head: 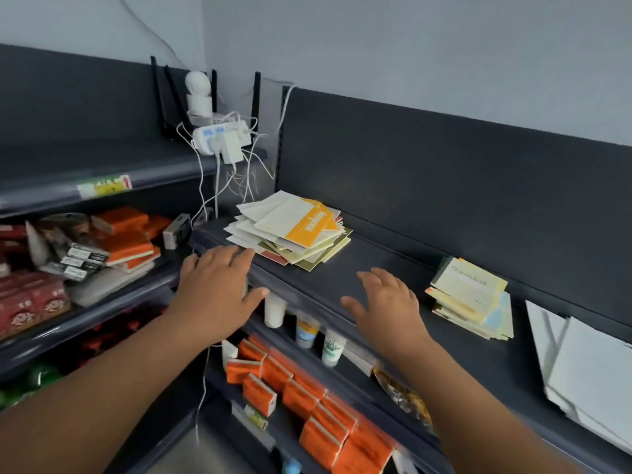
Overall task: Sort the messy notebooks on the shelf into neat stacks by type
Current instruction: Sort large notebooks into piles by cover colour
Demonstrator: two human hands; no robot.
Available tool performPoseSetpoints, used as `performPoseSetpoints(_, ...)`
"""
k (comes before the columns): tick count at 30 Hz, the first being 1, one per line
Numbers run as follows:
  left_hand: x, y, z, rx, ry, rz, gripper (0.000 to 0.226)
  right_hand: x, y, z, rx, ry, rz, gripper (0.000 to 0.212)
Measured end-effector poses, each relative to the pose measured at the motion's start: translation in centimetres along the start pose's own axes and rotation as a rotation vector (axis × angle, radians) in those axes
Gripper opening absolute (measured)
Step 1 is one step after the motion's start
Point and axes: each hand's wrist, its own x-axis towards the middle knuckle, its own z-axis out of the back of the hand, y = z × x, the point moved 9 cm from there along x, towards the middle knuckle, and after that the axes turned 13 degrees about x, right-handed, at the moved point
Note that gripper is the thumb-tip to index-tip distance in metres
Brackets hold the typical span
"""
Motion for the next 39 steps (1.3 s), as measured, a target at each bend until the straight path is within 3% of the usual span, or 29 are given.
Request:
performPoseSetpoints(7,5.0,3.3,-2.9,0.011,0.037,0.028,0.070,7.5,2.0,-3.4,0.090,0.009,0.016,0.057)
performPoseSetpoints(18,18.6,3.7,-7.0,0.008,0.034,-0.026,0.068,19.9,0.2,-7.4,0.200,0.037,-0.102,0.057)
performPoseSetpoints(35,30.7,0.9,-14.8,0.021,0.336,-0.320,0.065,23.1,-1.3,-9.7,0.345,-0.082,-0.512,0.060)
performPoseSetpoints(39,30.8,0.3,-15.3,0.022,0.325,-0.392,0.063,22.9,-1.1,-10.4,0.369,-0.085,-0.589,0.057)
